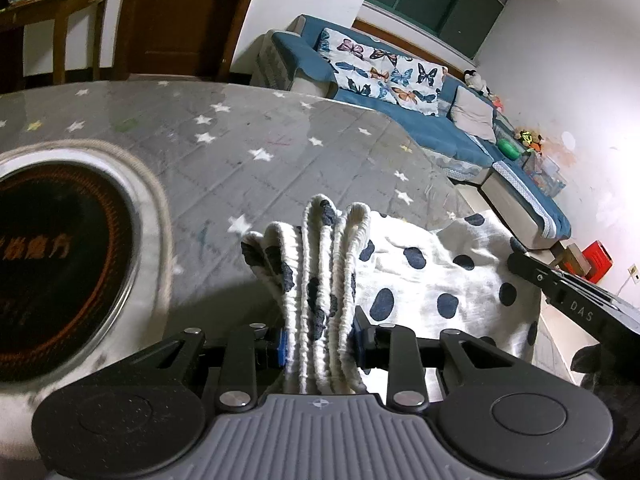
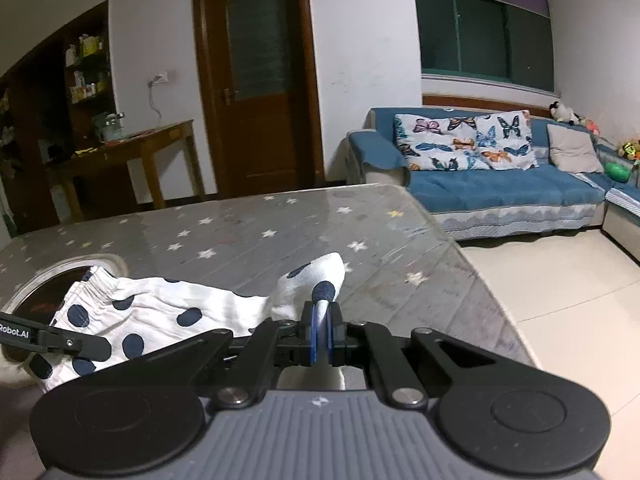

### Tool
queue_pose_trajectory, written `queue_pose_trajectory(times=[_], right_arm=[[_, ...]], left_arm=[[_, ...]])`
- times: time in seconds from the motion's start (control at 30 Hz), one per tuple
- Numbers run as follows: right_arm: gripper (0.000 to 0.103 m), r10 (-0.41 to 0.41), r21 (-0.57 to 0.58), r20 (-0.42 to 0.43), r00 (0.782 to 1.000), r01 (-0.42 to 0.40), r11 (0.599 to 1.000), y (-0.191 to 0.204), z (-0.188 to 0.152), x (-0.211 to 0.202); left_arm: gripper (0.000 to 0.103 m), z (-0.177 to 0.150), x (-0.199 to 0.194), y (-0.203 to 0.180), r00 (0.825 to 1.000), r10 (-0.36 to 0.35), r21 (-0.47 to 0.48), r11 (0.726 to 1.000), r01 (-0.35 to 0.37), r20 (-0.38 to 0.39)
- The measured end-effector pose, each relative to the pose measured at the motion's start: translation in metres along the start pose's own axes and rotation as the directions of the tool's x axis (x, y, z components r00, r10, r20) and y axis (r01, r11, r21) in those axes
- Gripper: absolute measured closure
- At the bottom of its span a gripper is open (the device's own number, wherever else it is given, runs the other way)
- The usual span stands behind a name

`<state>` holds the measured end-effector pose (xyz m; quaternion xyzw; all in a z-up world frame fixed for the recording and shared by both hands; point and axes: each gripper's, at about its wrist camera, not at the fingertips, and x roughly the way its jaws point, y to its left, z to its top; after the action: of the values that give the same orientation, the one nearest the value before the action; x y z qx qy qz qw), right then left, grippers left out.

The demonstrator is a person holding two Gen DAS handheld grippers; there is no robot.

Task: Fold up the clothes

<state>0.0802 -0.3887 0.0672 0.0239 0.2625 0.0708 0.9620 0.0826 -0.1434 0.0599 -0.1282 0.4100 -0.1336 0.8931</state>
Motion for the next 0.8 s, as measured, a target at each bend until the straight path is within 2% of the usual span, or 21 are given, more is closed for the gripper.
queue_pose_trajectory(times=[0.3, 0.53, 0.67, 0.8], right_arm=[[0.099, -0.046, -0.017, -0.015, 0.999, 0.045, 0.999, -0.010, 0.006, 0.022], [0.098, -0.060, -0.013, -0.062, 0.996, 0.060, 0.998, -0.016, 0.001, 0.040], [0.097, -0.059, 0.000, -0.084, 0.995, 0.059, 0.998, -0.022, -0.002, 0.048], [0.091, -0.069, -0.009, -0.087, 0.994, 0.069, 0.998, -0.019, 0.000, 0.049]], left_arm=[[0.071, 0.012, 0.028, -0.014, 1.000, 0.017, 0.045, 0.999, -0.016, -0.017], [0.069, 0.012, 0.036, -0.014, 0.999, 0.030, 0.047, 0.999, -0.028, -0.039], [0.068, 0.012, 0.037, -0.013, 0.999, 0.030, 0.048, 0.998, -0.028, -0.045], [0.068, 0.012, 0.036, -0.013, 0.998, 0.031, 0.045, 0.999, -0.029, -0.050]])
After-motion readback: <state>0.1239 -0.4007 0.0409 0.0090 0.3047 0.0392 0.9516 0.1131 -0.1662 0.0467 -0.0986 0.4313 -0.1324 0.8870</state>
